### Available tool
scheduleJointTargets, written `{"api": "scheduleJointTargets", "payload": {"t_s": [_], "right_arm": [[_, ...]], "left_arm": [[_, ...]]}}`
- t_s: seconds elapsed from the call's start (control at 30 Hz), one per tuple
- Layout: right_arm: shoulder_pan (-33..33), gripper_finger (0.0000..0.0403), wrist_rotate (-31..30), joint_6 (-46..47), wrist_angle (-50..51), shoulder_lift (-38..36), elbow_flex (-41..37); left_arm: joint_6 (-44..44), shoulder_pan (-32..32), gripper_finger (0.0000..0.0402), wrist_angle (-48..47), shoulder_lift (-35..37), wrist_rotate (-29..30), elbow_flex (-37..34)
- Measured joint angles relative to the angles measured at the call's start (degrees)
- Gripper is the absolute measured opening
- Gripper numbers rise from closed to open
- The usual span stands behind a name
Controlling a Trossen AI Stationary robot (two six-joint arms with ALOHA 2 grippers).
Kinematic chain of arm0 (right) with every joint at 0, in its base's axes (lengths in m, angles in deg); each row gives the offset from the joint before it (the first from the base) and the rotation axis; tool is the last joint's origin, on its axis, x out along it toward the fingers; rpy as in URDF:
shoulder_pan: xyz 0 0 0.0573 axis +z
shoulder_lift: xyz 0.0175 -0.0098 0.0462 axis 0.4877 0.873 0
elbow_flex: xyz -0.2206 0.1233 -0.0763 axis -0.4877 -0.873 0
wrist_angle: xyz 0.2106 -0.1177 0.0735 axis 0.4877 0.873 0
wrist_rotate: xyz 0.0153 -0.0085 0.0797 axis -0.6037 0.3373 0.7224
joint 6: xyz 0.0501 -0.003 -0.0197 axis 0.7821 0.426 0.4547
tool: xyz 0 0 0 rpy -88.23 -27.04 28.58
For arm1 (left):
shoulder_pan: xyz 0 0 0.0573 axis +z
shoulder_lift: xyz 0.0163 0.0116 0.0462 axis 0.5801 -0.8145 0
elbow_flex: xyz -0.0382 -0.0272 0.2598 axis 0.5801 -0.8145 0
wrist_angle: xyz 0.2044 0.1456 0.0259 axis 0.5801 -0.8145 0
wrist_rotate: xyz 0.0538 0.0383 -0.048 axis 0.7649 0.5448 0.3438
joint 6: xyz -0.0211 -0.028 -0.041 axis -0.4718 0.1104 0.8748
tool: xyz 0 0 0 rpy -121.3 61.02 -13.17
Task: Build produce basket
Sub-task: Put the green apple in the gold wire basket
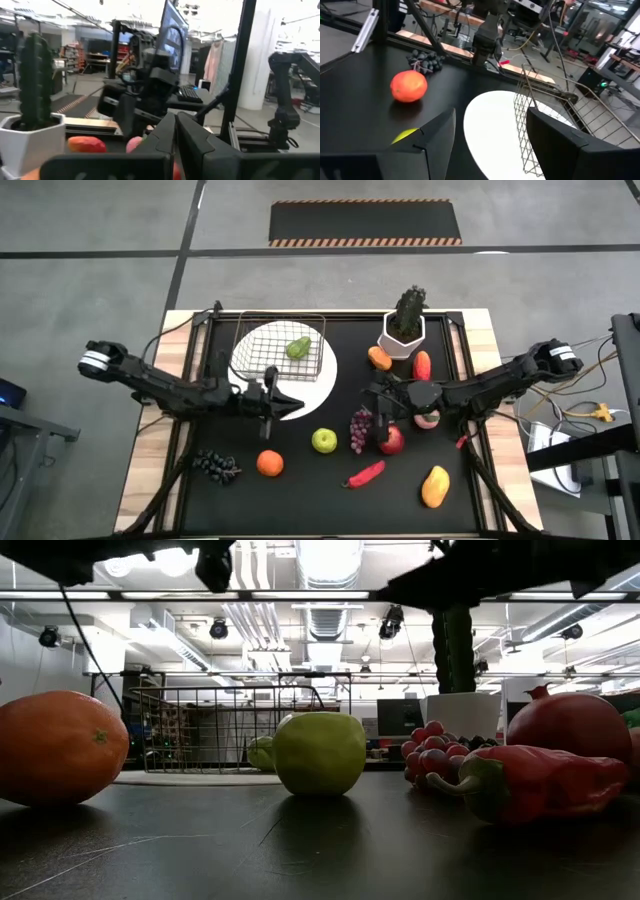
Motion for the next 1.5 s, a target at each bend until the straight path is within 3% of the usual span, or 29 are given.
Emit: {"api": "scheduleJointTargets", "payload": {"t_s": [0.17, 0.3, 0.47, 0.6, 0.77, 0.93, 1.13, 1.5], "right_arm": [[-0.55, 0.0228, 0.24, -0.59, 0.15, -4.72, -3.20], [-0.52, 0.0228, 0.28, -0.61, 1.45, -8.29, -3.78], [-0.52, 0.0228, 0.28, -0.60, 3.71, -10.63, -3.85], [-0.52, 0.0228, 0.28, -0.33, 5.10, -10.71, -3.85], [-0.52, 0.0228, 0.29, 0.70, 7.13, -10.15, -3.87], [-0.52, 0.0228, 0.28, 1.13, 8.19, -10.12, -3.87], [-0.52, 0.0228, 0.28, 1.31, 9.31, -10.16, -3.87], [-0.52, 0.0228, 0.28, 1.64, 9.88, -10.17, -3.87]], "left_arm": [[2.53, -2.32, 0.0002, -6.13, -5.93, -0.36, 6.62], [8.42, -3.37, 0.0024, -29.41, -8.76, -1.56, 15.82], [13.99, -3.70, 0.0104, -61.06, -14.04, -2.43, 28.85], [16.14, -3.72, 0.0191, -76.99, -18.95, -2.45, 36.61], [10.19, -4.03, 0.0293, -78.55, -24.25, -2.41, 39.65], [5.99, -3.92, 0.0350, -77.31, -28.11, -2.36, 40.63], [3.85, -3.02, 0.0358, -71.86, -31.23, -3.48, 40.64], [3.79, -1.28, 0.0358, -71.53, -34.04, -4.68, 40.37]]}}
